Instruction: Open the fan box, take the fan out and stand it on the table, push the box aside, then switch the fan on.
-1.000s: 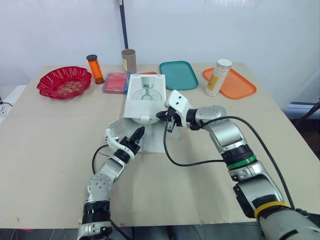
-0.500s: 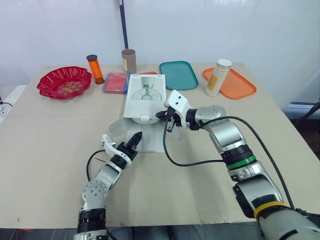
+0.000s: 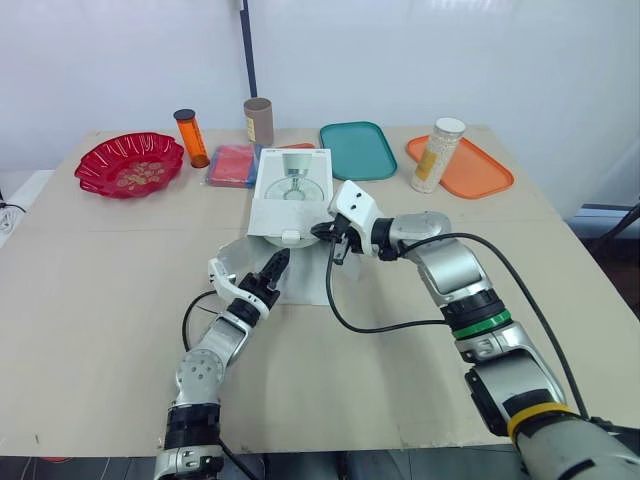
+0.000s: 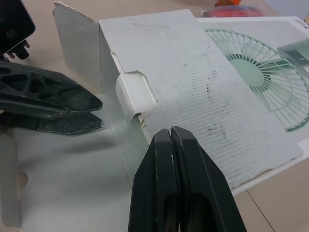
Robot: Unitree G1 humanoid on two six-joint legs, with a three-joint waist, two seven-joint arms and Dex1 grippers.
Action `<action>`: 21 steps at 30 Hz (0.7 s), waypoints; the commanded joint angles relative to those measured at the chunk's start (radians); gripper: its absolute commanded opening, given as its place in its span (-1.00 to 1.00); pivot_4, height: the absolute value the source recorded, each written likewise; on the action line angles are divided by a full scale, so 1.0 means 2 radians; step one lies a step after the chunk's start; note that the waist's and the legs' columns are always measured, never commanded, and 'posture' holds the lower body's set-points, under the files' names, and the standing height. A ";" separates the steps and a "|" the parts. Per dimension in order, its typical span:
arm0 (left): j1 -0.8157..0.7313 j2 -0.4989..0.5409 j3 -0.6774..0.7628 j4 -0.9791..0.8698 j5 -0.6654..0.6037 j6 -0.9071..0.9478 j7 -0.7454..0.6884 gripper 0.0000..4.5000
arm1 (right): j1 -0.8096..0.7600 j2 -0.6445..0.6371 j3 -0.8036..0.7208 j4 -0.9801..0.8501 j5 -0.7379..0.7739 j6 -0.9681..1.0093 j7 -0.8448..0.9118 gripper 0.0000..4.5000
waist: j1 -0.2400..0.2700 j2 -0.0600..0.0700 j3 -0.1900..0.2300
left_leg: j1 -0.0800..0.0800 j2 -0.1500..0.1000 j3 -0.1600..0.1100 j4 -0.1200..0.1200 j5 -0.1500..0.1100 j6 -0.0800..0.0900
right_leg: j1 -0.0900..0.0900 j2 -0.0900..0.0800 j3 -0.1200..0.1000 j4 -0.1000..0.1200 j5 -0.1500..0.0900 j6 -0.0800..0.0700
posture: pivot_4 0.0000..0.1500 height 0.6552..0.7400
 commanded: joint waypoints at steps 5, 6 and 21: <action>-0.019 -0.046 -0.005 0.032 0.013 -0.022 -0.012 0.31 | -0.004 0.001 0.000 -0.002 -0.002 -0.004 0.001 -1.00 | 0.000 0.000 0.000 | 0.000 0.000 0.000 0.000 0.000 0.000 | 0.000 0.000 0.000 0.000 0.000 0.000 | 1.00 1.00; -0.019 -0.046 -0.006 0.033 0.014 -0.021 -0.013 0.31 | -0.005 0.001 0.000 -0.002 -0.002 -0.004 0.001 -1.00 | 0.000 0.000 0.000 | 0.000 0.000 0.000 0.000 0.000 0.000 | 0.000 0.000 0.000 0.000 0.000 0.000 | 1.00 1.00; -0.013 -0.044 -0.006 0.053 0.047 -0.014 -0.011 0.31 | -0.003 -0.004 -0.001 -0.007 -0.003 -0.002 0.002 -1.00 | 0.000 0.000 0.000 | 0.000 0.000 0.000 0.000 0.000 0.000 | 0.000 0.000 0.000 0.000 0.000 0.000 | 1.00 1.00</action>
